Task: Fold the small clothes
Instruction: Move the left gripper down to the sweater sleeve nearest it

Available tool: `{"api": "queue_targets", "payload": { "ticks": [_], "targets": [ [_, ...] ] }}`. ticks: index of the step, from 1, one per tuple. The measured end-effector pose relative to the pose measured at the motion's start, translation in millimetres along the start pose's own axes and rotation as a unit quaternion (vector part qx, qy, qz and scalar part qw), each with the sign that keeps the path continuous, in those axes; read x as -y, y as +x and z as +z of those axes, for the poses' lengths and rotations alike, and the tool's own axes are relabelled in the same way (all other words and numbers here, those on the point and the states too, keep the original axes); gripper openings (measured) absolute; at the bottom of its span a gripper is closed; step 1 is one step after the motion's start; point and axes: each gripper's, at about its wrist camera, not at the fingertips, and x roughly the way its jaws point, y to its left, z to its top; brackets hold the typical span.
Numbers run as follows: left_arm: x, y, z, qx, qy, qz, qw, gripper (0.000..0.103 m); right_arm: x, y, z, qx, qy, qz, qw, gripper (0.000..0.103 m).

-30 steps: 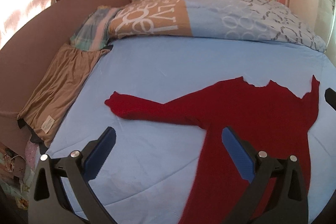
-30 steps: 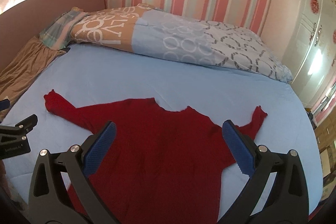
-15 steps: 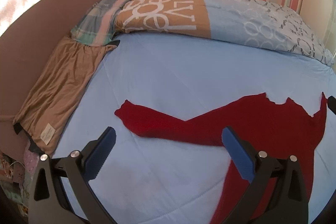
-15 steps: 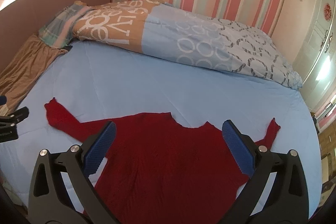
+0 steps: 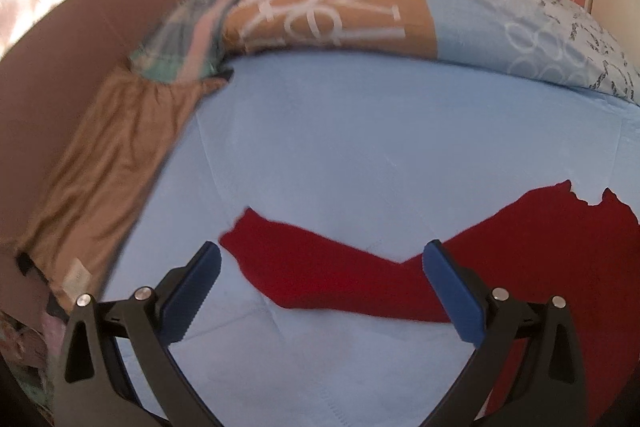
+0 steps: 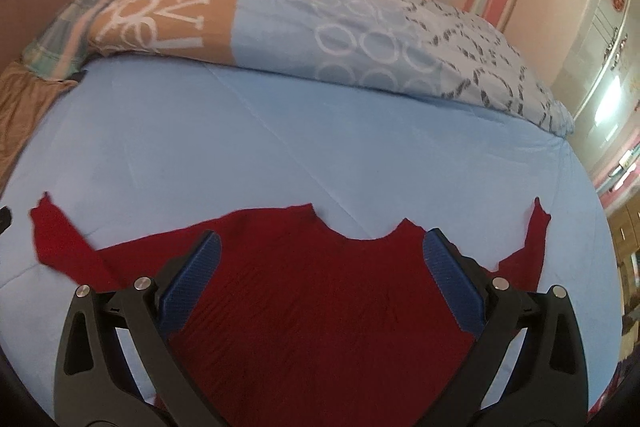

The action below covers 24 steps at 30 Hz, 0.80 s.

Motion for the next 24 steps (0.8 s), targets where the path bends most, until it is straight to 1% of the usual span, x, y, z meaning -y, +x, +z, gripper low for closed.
{"api": "queue_targets", "payload": {
  "ticks": [3,6,8,10,12,14,19,20,24],
  "targets": [
    [-14.6,23.5,-7.4,-0.021,-0.023,0.001,0.9995,0.101,6.0,19.8,-7.0,-0.003,0.004,-0.012,1.0,0.1],
    [-23.8,40.6,-17.4,-0.041,-0.033,0.005,0.9986,0.101,11.2,39.5,-14.2,-0.013,0.0,-0.026,1.0,0.1],
    [-30.8,54.7,-22.8,-0.055,-0.042,0.001,0.9976,0.101,16.2,51.7,-17.4,-0.02,0.003,-0.033,0.999,0.1],
    [-35.3,65.2,-25.4,-0.063,-0.052,-0.013,0.9966,0.101,19.4,61.4,-20.0,-0.027,0.003,-0.036,0.999,0.1],
    [-39.0,76.8,-24.2,-0.07,-0.063,-0.037,0.9948,0.101,20.9,68.5,-21.3,-0.03,0.001,-0.041,0.999,0.1],
    [-40.3,87.2,-21.0,-0.072,-0.066,-0.049,0.994,0.101,19.7,73.1,-21.0,-0.031,-0.004,-0.043,0.999,0.1],
    [-46.3,118.7,-10.6,-0.084,-0.065,-0.028,0.9939,0.101,13.7,83.1,-21.5,-0.032,-0.022,-0.047,0.998,0.1],
    [-48.5,127.3,-9.3,-0.093,-0.064,-0.019,0.9935,0.101,12.8,84.1,-21.7,-0.033,-0.024,-0.047,0.998,0.1],
    [-60.8,157.7,-4.8,-0.126,-0.072,-0.01,0.9893,0.101,6.7,88.6,-22.9,-0.04,-0.037,-0.046,0.997,0.1]
  ]
}}
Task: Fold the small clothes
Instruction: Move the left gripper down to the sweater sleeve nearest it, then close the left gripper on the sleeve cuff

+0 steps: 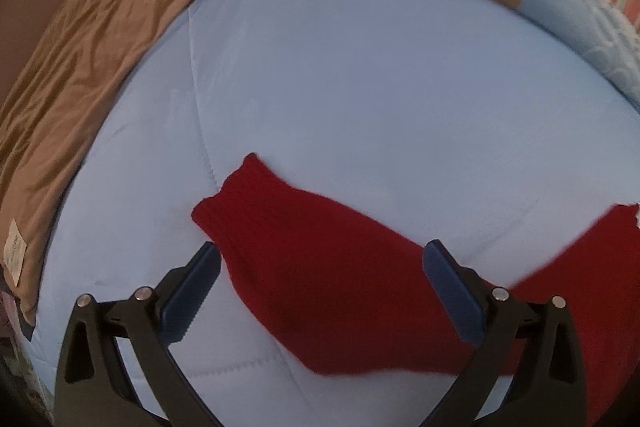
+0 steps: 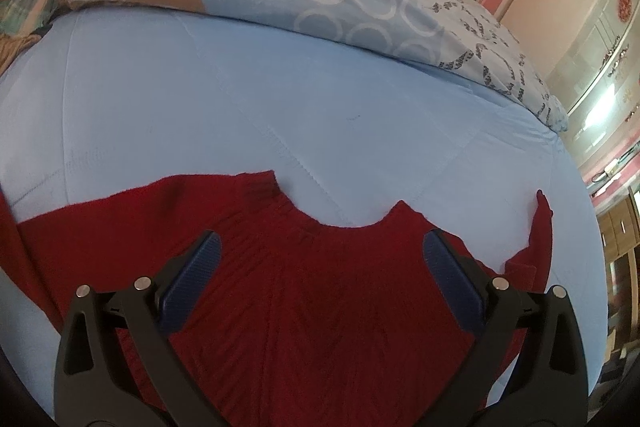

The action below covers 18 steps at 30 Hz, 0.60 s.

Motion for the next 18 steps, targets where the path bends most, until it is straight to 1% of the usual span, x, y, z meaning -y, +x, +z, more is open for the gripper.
{"api": "queue_targets", "payload": {
  "ticks": [3,5,8,12,16,18],
  "targets": [
    [-7.6,17.9,12.5,-0.031,-0.022,-0.005,0.9993,0.101,-4.9,0.0,-0.2,0.001,-0.015,-0.006,1.0,0.1],
    [-6.2,27.0,20.3,-0.051,-0.024,0.003,0.9984,0.101,-7.9,-0.5,0.1,0.001,-0.024,-0.011,1.0,0.1],
    [-1.4,37.5,27.6,-0.076,-0.022,0.025,0.9966,0.101,-9.0,-1.1,0.9,0.002,-0.031,-0.013,0.999,0.1],
    [5.0,57.8,32.5,-0.114,-0.021,0.04,0.9924,0.101,-7.8,-1.1,1.0,-0.001,-0.035,-0.018,0.999,0.1],
    [6.9,51.7,31.0,-0.104,-0.008,0.05,0.9933,0.101,-2.5,-3.6,2.6,0.001,-0.031,-0.021,0.999,0.1],
    [5.5,47.2,25.3,-0.102,-0.005,0.041,0.9939,0.095,0.9,-4.8,2.9,0.002,-0.03,-0.025,0.999,0.1]
  ]
}}
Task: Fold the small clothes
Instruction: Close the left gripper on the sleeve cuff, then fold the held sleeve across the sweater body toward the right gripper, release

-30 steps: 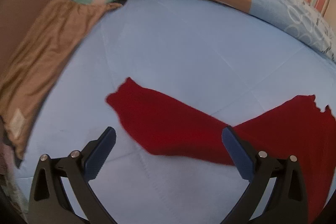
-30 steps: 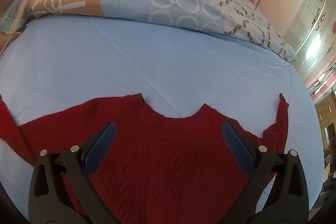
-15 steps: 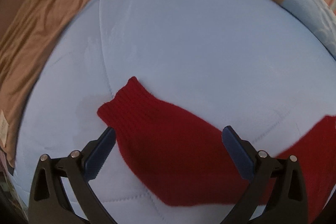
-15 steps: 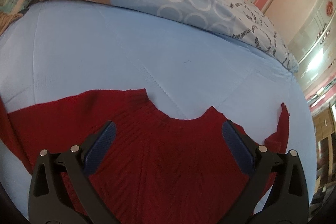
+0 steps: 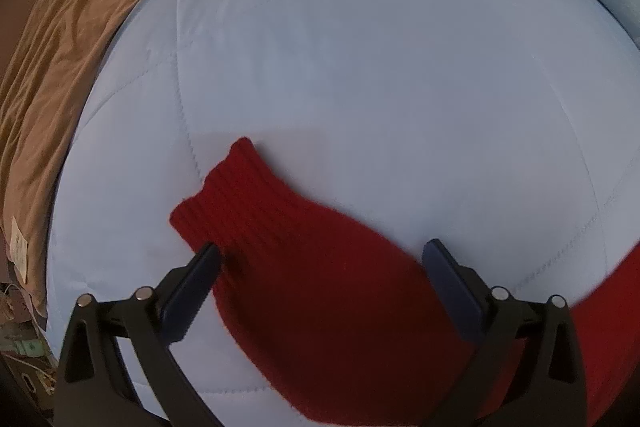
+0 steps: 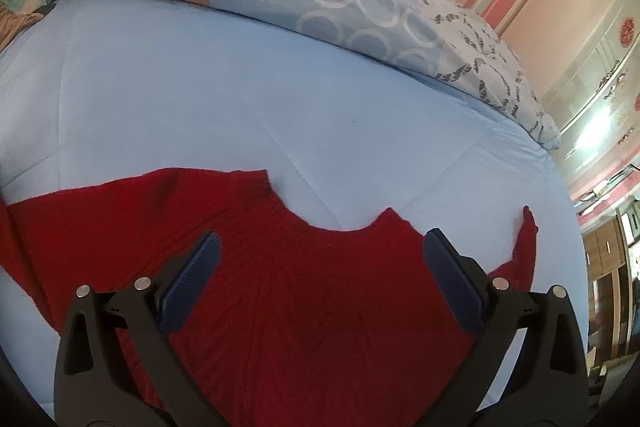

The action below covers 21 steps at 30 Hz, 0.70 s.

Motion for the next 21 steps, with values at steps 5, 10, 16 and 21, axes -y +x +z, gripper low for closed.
{"api": "queue_targets", "payload": {
  "ticks": [5,10,16,21],
  "targets": [
    [-8.5,-15.7,-24.9,0.025,0.011,-0.047,0.9985,0.059,4.5,-2.2,-0.9,0.001,-0.001,-0.006,1.0,0.1],
    [-17.9,-29.7,-43.2,0.045,0.007,-0.103,0.9936,0.026,5.7,-3.3,-3.0,0.001,-0.004,-0.01,1.0,0.1],
    [-14.2,-76.3,-61.2,0.14,0.058,-0.212,0.9654,0.016,8.9,-6.3,-5.3,0.002,-0.006,-0.012,1.0,0.1],
    [27.3,-120.3,-76.9,0.205,0.144,-0.291,0.9233,0.016,14.7,-7.7,-6.5,0.002,-0.004,-0.014,1.0,0.1]
  ]
}}
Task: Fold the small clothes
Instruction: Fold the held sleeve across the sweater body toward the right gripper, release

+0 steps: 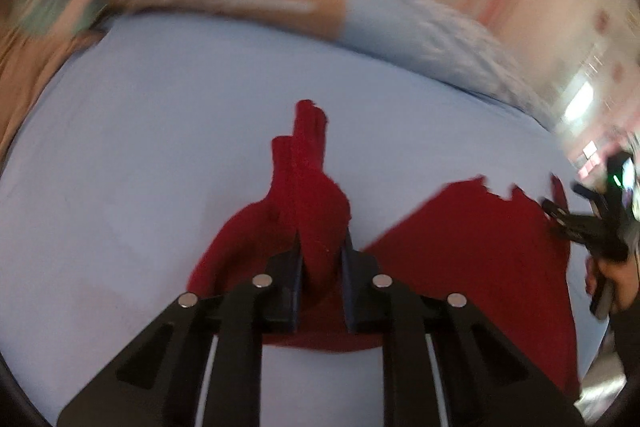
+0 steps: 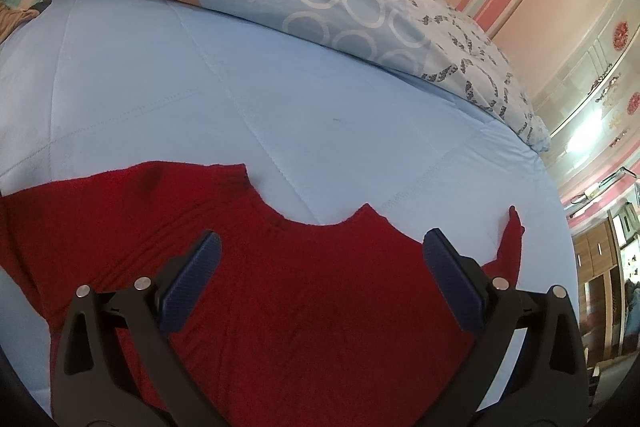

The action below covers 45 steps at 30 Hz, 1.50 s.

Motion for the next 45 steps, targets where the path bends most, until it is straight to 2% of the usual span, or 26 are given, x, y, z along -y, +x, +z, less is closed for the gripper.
{"api": "queue_targets", "payload": {
  "ticks": [2,3,4,6,9,13,15,18,19,20,22,24,26,28,30,31,35,39,42,44,45],
  "targets": [
    [14.3,10.2,7.2,-0.003,0.015,-0.034,0.9993,0.016,3.3,-0.9,-0.6,-0.001,0.002,0.0,1.0,0.1],
    [21.0,16.3,11.5,-0.005,0.015,-0.066,0.9977,0.016,6.3,-1.4,-1.2,-0.001,0.004,0.0,1.0,0.1],
    [28.8,20.2,10.5,-0.005,0.017,-0.095,0.9954,0.016,8.6,-1.7,-1.6,-0.002,0.005,0.0,1.0,0.1],
    [67.4,27.8,13.2,-0.014,0.032,-0.15,0.988,0.017,15.4,-2.6,-2.9,-0.001,0.009,-0.002,1.0,0.1],
    [126.9,45.9,20.7,-0.035,0.082,-0.189,0.9779,0.017,35.2,-2.4,-8.4,-0.003,0.017,-0.014,1.0,0.1],
    [178.7,77.5,5.3,-0.073,0.099,-0.234,0.9644,0.017,64.3,-0.9,-19.3,-0.01,0.032,-0.029,0.999,0.1],
    [203.9,93.6,-9.7,-0.092,0.111,-0.239,0.9602,0.017,77.1,0.6,-26.5,-0.015,0.038,-0.036,0.998,0.1],
    [233.6,106.6,-26.9,-0.104,0.141,-0.22,0.9596,0.017,99.7,3.7,-40.5,-0.026,0.05,-0.048,0.997,0.1],
    [241.4,112.0,-32.7,-0.107,0.15,-0.201,0.9622,0.024,104.2,4.5,-43.3,-0.029,0.053,-0.05,0.997,0.1],
    [246.6,116.1,-37.2,-0.113,0.156,-0.191,0.9625,0.039,110.4,5.7,-47.3,-0.034,0.057,-0.051,0.997,0.1],
    [248.4,115.9,-40.7,-0.111,0.158,-0.179,0.9646,0.053,118.1,7.3,-53.0,-0.038,0.06,-0.051,0.996,0.1],
    [249.6,107.2,-42.5,-0.104,0.169,-0.166,0.966,0.059,123.0,8.7,-58.1,-0.042,0.061,-0.048,0.996,0.1],
    [249.5,89.3,-44.2,-0.08,0.196,-0.124,0.9695,0.073,123.6,10.3,-61.4,-0.044,0.065,-0.035,0.996,0.1],
    [245.8,79.2,-44.7,-0.065,0.212,-0.074,0.9723,0.078,118.1,11.3,-63.1,-0.045,0.065,-0.008,0.997,0.1],
    [235.3,76.9,-42.1,-0.061,0.216,-0.017,0.9742,0.078,105.3,11.2,-63.3,-0.042,0.056,0.014,0.997,0.1],
    [226.4,74.6,-41.0,-0.063,0.209,-0.003,0.9759,0.078,98.2,11.7,-63.2,-0.042,0.052,0.025,0.997,0.1],
    [194.4,70.8,-37.4,-0.07,0.154,0.02,0.9854,0.078,69.3,13.7,-61.6,-0.047,0.042,0.074,0.995,0.1],
    [171.0,78.1,-34.0,-0.078,0.114,0.053,0.989,0.078,45.0,12.4,-57.7,-0.054,0.038,0.125,0.99,0.097],
    [163.5,76.2,-31.7,-0.08,0.102,0.054,0.9901,0.078,28.7,12.9,-58.2,-0.07,0.035,0.171,0.982,0.084],
    [162.9,76.6,-30.2,-0.078,0.106,0.059,0.9895,0.078,19.0,16.5,-60.4,-0.084,0.03,0.191,0.977,0.072],
    [162.6,77.3,-30.2,-0.078,0.109,0.062,0.989,0.078,17.5,19.0,-61.4,-0.09,0.032,0.199,0.975,0.071]
  ]
}}
